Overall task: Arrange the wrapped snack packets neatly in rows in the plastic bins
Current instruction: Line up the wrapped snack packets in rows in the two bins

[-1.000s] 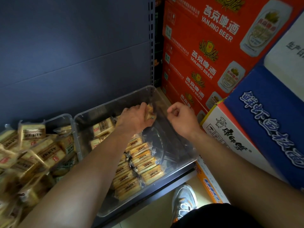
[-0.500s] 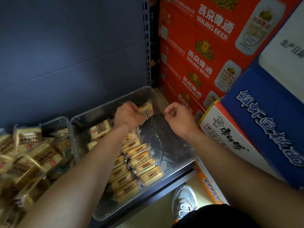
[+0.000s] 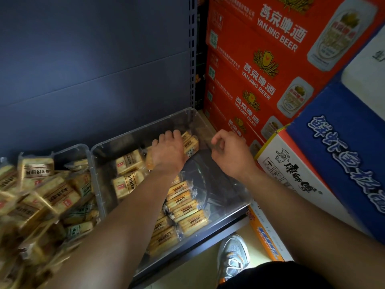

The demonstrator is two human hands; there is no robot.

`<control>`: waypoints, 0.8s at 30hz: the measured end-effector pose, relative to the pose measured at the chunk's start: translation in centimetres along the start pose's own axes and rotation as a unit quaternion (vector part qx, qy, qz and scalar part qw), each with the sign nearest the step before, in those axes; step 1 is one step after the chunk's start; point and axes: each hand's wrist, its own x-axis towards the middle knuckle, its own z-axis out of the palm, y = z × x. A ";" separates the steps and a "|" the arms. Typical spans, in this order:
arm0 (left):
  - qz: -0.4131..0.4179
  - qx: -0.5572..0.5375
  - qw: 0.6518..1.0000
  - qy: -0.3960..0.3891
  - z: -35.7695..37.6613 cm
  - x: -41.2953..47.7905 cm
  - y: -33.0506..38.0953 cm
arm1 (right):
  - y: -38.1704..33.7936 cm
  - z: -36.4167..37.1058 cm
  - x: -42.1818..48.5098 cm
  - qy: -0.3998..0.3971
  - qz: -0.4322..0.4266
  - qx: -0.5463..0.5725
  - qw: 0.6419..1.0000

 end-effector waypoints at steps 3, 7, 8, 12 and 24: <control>0.036 0.029 0.999 0.029 0.3 0.0 -0.1 | 0.1 0.2 -0.8 0.005 -0.038 -0.070 0.997; 0.010 0.030 0.999 0.035 0.5 -0.3 -0.2 | 0.2 0.6 -1.0 0.017 -0.052 -0.093 0.994; -0.002 0.028 0.999 0.033 0.5 -0.3 -0.1 | 0.2 0.7 -0.9 0.017 -0.050 -0.092 0.994; -0.030 0.011 0.999 0.013 0.3 -0.1 0.2 | 0.3 0.8 -0.9 0.022 -0.052 -0.097 0.994; 0.003 -0.118 0.990 -0.078 -13.1 -7.2 -8.4 | -5.4 -1.6 -1.2 -0.023 -0.071 -0.282 0.956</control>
